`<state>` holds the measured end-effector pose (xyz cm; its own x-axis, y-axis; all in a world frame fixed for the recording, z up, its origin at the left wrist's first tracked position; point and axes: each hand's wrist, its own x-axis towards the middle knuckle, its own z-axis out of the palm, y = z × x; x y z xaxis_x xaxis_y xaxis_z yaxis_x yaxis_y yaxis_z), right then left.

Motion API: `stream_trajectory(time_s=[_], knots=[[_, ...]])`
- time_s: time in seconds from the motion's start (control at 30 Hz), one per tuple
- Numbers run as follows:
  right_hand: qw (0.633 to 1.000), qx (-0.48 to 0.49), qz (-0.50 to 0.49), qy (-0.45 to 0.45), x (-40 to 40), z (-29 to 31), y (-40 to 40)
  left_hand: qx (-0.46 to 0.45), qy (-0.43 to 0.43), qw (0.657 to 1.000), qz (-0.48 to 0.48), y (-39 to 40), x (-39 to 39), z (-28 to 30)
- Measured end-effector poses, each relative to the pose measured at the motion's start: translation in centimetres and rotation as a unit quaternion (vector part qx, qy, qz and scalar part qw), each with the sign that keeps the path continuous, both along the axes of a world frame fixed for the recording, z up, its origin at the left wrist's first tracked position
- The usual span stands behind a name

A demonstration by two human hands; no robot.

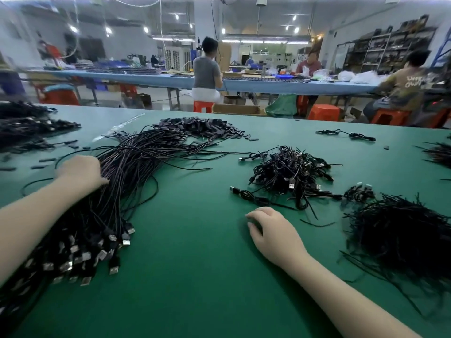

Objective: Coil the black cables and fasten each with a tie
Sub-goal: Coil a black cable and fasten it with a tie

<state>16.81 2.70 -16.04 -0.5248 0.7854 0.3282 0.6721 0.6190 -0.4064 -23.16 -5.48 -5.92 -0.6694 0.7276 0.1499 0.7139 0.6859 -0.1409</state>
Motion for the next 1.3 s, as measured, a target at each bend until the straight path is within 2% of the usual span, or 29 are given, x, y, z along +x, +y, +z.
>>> stream_trajectory(time_s=[0.17, 0.3, 0.4, 0.53, 0.63, 0.7, 0.93, 1.07, 1.3], knots=[[1.000, 0.006, -0.018, -0.003, 0.1, -0.1, 0.0, -0.014, -0.020, 0.999, 0.023, -0.4, -0.3, 2.1], [1.000, 0.003, -0.018, 0.000, 0.2, -0.2, 0.1, -0.052, 0.014, 0.999, 0.000, -0.5, 0.4, 2.3], [1.000, -0.004, -0.014, -0.002, 0.3, -0.2, 0.0, -0.060, 0.009, 0.998, 0.027, -0.7, 0.9, 2.2], [1.000, -0.011, -0.016, -0.004, 0.3, 0.0, 0.0, -0.037, 0.005, 0.998, 0.044, 0.0, 1.4, 2.5], [1.000, -0.012, -0.014, -0.004, 0.4, -0.1, 0.0, -0.101, 0.026, 0.993, 0.057, 0.2, 2.2, 2.8], [1.000, -0.012, -0.011, -0.004, 0.4, -0.1, 0.1, -0.131, -0.001, 0.990, 0.062, 0.5, 2.3, 3.3], [1.000, -0.014, -0.009, -0.002, 0.5, -0.1, 0.2, -0.098, -0.090, 0.988, 0.081, 0.4, 1.2, 2.6], [1.000, -0.013, -0.012, 0.001, 0.4, -0.1, 0.2, -0.087, -0.252, 0.958, 0.102, 0.4, 0.5, 2.4], [1.000, -0.013, -0.010, 0.001, 0.4, -0.1, 0.2, -0.080, -0.319, 0.933, 0.145, -0.5, -0.2, 2.6]])
